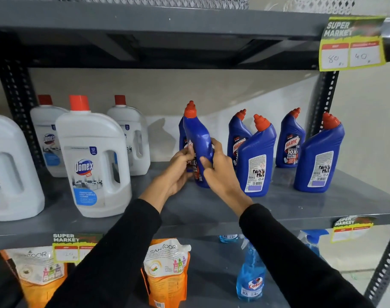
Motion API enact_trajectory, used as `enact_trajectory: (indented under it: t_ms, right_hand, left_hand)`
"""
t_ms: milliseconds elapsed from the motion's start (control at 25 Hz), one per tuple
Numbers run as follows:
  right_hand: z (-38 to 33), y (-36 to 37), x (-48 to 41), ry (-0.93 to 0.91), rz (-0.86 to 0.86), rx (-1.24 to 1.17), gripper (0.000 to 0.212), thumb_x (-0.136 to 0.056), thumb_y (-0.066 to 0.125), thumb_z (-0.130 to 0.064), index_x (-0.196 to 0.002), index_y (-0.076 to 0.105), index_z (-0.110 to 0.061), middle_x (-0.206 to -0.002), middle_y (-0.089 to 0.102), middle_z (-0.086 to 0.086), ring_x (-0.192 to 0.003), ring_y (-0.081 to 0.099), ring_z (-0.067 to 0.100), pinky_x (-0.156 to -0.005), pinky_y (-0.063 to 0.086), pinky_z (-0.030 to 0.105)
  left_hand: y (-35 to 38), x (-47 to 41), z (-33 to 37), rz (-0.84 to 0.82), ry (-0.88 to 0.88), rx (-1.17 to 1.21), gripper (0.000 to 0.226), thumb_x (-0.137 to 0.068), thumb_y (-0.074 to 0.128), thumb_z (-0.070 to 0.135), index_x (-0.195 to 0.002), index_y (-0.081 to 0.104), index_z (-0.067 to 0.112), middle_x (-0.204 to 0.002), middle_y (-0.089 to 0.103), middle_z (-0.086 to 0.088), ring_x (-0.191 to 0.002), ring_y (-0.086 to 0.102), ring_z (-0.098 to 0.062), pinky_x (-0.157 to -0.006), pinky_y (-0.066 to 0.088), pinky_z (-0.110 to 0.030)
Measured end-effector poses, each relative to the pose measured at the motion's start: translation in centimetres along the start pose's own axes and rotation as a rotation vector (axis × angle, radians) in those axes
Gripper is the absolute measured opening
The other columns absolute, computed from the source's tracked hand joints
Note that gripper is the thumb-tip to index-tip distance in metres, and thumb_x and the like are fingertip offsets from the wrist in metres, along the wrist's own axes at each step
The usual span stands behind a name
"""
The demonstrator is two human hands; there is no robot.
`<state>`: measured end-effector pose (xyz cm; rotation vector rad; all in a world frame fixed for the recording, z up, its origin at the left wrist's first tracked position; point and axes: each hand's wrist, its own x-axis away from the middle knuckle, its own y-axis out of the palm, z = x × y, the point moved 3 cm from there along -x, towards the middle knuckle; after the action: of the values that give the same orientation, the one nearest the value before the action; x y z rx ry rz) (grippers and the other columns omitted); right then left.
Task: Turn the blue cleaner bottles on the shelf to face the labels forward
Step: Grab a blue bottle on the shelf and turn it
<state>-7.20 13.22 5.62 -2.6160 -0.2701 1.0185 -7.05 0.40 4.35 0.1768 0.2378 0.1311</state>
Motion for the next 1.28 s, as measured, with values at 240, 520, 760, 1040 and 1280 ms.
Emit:
enact_trajectory:
  t_ms: [240,520,760,1040,1280]
  right_hand:
    - [0.6,-0.4,-0.7,0.075,-0.009,-0.195,0.043,-0.095,0.043,0.0,-0.133,0.045,-0.019,-0.11,0.065,0.006,-0.096,0.065,0.013,-0.079,0.056,0.023]
    - [1.5,0.3,-0.9,0.118,-0.042,-0.211,0.047,-0.091,0.037,0.01,-0.132,0.047,-0.011,-0.106,0.062,0.001,-0.087,0.062,0.002,-0.067,0.049,0.005]
    - [3.4,1.0,-0.4,0.184,-0.137,-0.19,0.045,-0.095,0.037,0.006,-0.136,0.044,-0.013,-0.116,0.063,0.005,-0.096,0.061,0.008,-0.061,0.048,0.004]
    - [4.2,1.2,0.1,0.175,-0.186,-0.175,0.045,-0.098,0.04,0.002,-0.14,0.041,-0.013,-0.119,0.061,0.006,-0.095,0.06,0.007,-0.064,0.048,0.003]
    - [2.3,-1.7,1.7,-0.127,0.016,-0.001,0.052,-0.095,0.055,-0.008,-0.144,0.039,-0.015,-0.124,0.058,0.002,-0.108,0.059,0.009,-0.092,0.051,0.024]
  left_hand:
    - [0.1,0.5,0.9,0.332,0.135,-0.327,0.041,-0.089,0.061,0.048,-0.115,0.045,0.021,-0.129,0.054,-0.008,-0.112,0.06,-0.017,-0.09,0.055,-0.04]
    - [1.2,2.1,1.0,0.58,0.338,-0.819,0.065,-0.088,0.062,0.045,-0.129,0.037,0.002,-0.13,0.037,-0.012,-0.126,0.033,-0.023,-0.101,0.039,-0.039]
    - [0.7,2.2,-1.3,0.564,0.245,-0.827,0.063,-0.09,0.061,0.043,-0.131,0.036,0.002,-0.131,0.034,-0.012,-0.13,0.03,-0.022,-0.101,0.037,-0.035]
    - [0.3,2.1,-2.3,0.597,0.21,-0.773,0.065,-0.088,0.062,0.046,-0.131,0.037,0.004,-0.131,0.036,-0.01,-0.132,0.029,-0.021,-0.105,0.04,-0.044]
    - [3.0,4.6,-0.7,0.848,0.56,-0.837,0.07,-0.081,0.069,0.051,-0.13,0.038,0.01,-0.128,0.039,-0.012,-0.12,0.037,-0.027,-0.095,0.032,-0.039]
